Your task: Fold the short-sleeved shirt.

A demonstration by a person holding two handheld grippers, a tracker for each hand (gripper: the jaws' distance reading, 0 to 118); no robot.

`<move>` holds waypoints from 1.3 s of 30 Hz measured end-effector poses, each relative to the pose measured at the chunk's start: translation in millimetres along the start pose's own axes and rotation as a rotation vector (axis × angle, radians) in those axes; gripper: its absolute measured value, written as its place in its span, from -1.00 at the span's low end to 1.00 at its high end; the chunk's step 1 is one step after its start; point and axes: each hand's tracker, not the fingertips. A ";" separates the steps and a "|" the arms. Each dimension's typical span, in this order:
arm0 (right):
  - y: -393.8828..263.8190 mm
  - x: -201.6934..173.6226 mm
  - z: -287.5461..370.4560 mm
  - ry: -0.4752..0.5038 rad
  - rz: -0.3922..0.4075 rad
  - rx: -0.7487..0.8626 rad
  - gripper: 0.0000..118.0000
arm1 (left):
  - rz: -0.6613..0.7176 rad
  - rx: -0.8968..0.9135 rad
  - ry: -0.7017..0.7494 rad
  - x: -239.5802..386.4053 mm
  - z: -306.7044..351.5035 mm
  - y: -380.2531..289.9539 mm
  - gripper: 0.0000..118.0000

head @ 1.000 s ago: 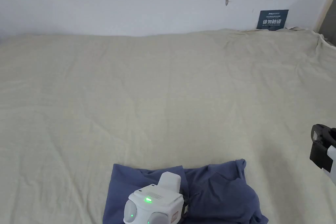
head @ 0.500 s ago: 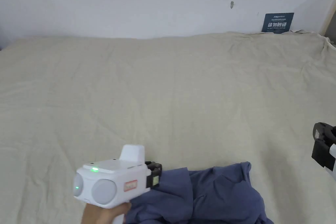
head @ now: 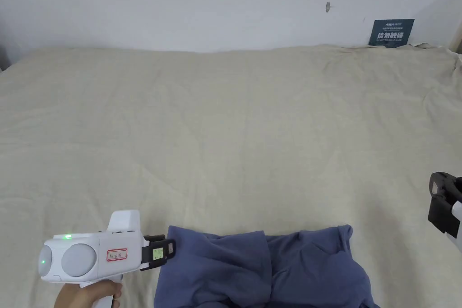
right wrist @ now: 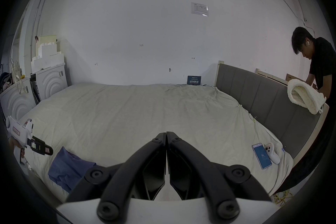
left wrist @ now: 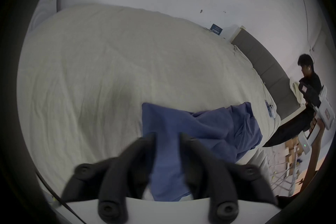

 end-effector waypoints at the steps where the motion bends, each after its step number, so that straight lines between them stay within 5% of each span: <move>1: 0.1 -0.5 -0.2 0.002 0.001 -0.001 -1.00 | 0.018 -0.022 -0.012 -3.8 -5.1 -1.1 0.20; 4: -0.2 -1.2 -0.6 0.002 0.006 -0.005 -1.00 | 0.029 -0.086 -0.010 -9.7 -19.2 -2.8 0.65; 12: -3.0 0.5 -1.8 -0.001 -0.001 -0.016 -1.00 | 0.021 -0.185 -0.014 -11.1 -52.6 -8.5 0.63; 15: -3.8 2.4 -1.9 -0.006 -0.002 -0.019 -1.00 | -0.045 -0.182 0.019 -2.6 -52.4 -11.1 0.41; 20: -5.2 5.5 -2.7 -0.012 -0.013 -0.020 -1.00 | -0.075 -0.178 -0.002 4.1 -47.8 -10.8 -0.61; 22: -5.5 5.8 -3.0 -0.013 -0.016 -0.020 -1.00 | -0.074 -0.183 -0.018 9.1 -48.0 -12.0 -0.81; 39: 0.9 -1.3 -7.8 0.008 -0.018 -0.006 -1.00 | -0.053 -0.086 0.089 -29.2 45.0 22.8 -0.92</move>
